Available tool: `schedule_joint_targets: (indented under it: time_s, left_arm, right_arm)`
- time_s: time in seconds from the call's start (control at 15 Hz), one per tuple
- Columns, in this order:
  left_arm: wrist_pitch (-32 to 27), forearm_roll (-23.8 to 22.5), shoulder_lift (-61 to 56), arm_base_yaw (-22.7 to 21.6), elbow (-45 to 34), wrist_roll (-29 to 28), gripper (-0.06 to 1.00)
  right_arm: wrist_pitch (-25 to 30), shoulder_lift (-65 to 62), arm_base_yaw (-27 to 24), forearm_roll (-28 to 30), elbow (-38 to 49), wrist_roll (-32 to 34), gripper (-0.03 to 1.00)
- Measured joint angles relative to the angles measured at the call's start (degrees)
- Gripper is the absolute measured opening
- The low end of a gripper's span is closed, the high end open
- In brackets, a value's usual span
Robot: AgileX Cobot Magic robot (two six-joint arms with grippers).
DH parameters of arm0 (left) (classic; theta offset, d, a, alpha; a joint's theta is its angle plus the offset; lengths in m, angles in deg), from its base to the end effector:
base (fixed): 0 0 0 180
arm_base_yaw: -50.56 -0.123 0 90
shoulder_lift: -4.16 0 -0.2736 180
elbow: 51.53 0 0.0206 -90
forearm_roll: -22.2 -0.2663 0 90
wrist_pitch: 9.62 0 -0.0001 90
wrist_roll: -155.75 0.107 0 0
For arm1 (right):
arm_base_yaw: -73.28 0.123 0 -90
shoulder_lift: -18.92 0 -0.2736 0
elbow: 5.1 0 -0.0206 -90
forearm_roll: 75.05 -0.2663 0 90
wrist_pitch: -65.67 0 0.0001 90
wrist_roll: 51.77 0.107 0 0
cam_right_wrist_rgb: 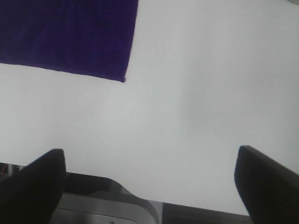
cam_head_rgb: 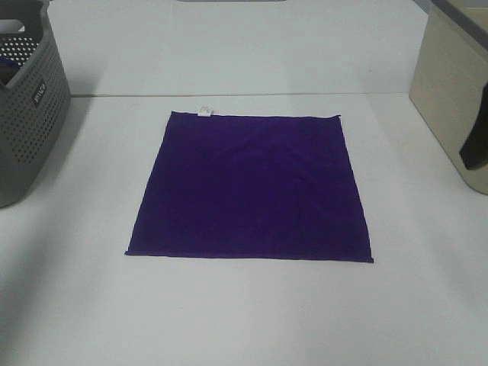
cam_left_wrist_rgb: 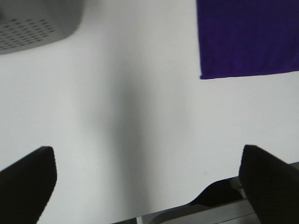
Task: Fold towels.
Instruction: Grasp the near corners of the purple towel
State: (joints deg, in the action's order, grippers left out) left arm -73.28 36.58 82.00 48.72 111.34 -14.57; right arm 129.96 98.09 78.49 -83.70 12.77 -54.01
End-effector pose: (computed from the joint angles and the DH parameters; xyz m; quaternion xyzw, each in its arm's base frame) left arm 0.2492 -0.0158 0.2912 0.0330 0.9750 -0.1014 0.1951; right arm 0.2474 0.0371 0.2792 -0.0427 0.9832 0.0765 0.1598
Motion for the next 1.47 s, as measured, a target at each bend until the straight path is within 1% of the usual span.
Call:
schedule_joint_targets:
  time_s: [0.07,0.13,0.2,0.27,0.33,0.4,0.47,0.67,0.8,0.93,1.0,1.13,1.47]
  left_arm:
    - [2.12,3.15,4.98,2.01,0.34,2.29,0.99]
    - [4.47,4.87,9.28,4.76,0.34,3.27,0.99]
    - [9.45,6.76,18.45,8.48,0.97,3.90,0.99]
    - [10.49,7.33,22.75,8.77,2.35,4.47,0.99]
    - [10.83,7.96,27.16,8.77,4.01,5.33,0.99]
    - [11.23,8.77,30.71,8.77,5.79,6.25,0.99]
    - [11.40,8.94,32.09,8.77,6.53,6.53,0.99]
    - [11.52,11.06,39.71,8.77,10.77,7.62,0.99]
    - [12.15,12.03,42.91,8.77,11.86,7.73,0.99]
    - [14.15,12.09,44.92,9.28,12.03,7.73,0.99]
    - [15.30,12.20,45.44,9.63,12.03,7.73,0.99]
    - [17.36,13.29,46.87,10.14,12.03,7.73,0.99]
    - [17.65,14.78,48.93,10.20,12.03,7.05,0.99]
  right_arm:
    - [-0.23,3.84,-2.58,-4.13,-2.18,-2.69,0.93]
    - [-0.34,6.82,-6.36,-10.03,-3.61,-6.82,0.93]
    - [-0.34,12.26,-13.35,-21.54,-4.24,-16.21,0.92]
    - [-0.40,15.58,-15.53,-25.50,-4.24,-19.88,0.92]
    - [-1.09,18.74,-16.10,-27.27,-4.24,-22.75,0.92]
    - [-2.06,21.26,-16.10,-28.02,-4.24,-24.35,0.92]
    - [-2.46,22.35,-15.99,-28.25,-4.24,-24.69,0.92]
    - [-6.65,29.85,-15.24,-28.71,-4.30,-25.50,0.92]
    - [-9.17,34.32,-13.35,-27.44,-4.30,-25.50,0.92]
    - [-12.55,38.73,-10.60,-24.87,-4.30,-24.01,0.92]
    - [-13.58,40.45,-10.26,-24.35,-4.30,-23.43,0.92]
    - [-14.09,43.66,-10.14,-23.61,-4.30,-22.80,0.92]
    - [-13.24,45.49,-10.14,-23.72,-4.87,-22.52,0.92]
